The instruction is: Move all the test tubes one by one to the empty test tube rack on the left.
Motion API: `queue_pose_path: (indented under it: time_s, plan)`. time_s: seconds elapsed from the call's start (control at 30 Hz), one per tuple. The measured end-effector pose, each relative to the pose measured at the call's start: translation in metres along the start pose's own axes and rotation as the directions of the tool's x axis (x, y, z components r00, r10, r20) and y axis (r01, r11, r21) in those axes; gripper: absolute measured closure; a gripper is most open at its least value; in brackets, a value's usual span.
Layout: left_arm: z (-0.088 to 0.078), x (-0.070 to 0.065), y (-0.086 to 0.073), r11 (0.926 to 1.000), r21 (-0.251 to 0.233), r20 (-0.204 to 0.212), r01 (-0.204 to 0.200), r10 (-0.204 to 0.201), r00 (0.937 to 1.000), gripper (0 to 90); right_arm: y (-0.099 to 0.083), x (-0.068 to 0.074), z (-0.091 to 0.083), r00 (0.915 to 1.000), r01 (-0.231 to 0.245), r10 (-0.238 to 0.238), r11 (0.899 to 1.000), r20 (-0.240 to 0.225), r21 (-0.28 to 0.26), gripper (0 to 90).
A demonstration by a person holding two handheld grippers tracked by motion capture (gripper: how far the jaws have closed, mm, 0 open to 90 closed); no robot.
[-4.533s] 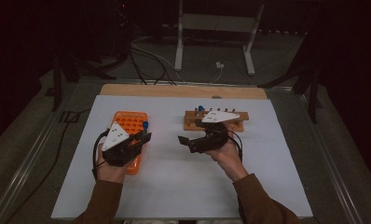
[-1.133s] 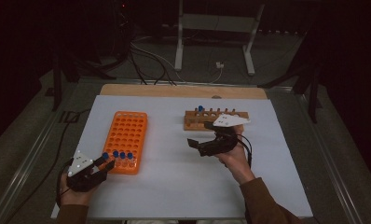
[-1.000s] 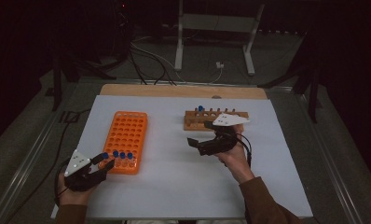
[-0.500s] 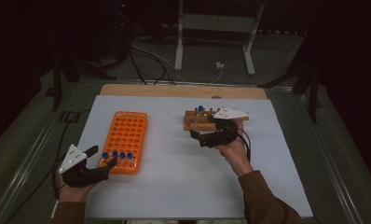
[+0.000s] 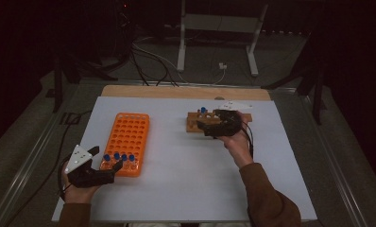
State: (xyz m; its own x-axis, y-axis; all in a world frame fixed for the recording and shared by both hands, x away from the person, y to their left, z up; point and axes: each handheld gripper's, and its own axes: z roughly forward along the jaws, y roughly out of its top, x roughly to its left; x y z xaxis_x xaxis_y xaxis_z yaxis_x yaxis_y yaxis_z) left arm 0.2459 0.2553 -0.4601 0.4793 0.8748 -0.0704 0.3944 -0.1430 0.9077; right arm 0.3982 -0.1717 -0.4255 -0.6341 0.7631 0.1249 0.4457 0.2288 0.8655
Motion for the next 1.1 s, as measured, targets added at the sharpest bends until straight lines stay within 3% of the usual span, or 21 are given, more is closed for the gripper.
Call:
queue_pose_path:
  time_s: [0.37, 0.6, 0.93, 1.1]
  plan:
    - [0.000, 0.002, 0.000, 1.0000, 0.004, 0.029, 0.006, -0.006, 0.9996, 0.5, 0.000, -0.013, 0.028, 0.9976, -0.043, 0.042, 0.999, 0.054, 0.021, 9.3]
    - [0.000, 0.003, 0.000, 0.9998, 0.010, 0.051, 0.018, -0.019, 0.9985, 0.5, -0.001, -0.018, 0.042, 0.9939, -0.063, 0.059, 0.997, 0.093, 0.039, 18.6]
    - [-0.001, 0.004, -0.001, 0.9996, -0.002, 0.038, 0.028, -0.028, 0.9989, 0.5, -0.006, -0.018, 0.053, 0.9936, -0.056, 0.052, 0.998, 0.100, 0.038, 52.9]
    - [-0.002, 0.005, -0.001, 0.9995, -0.003, 0.038, 0.033, -0.033, 0.9987, 0.5, -0.008, -0.018, 0.053, 0.9942, -0.050, 0.046, 0.998, 0.097, 0.041, 64.3]
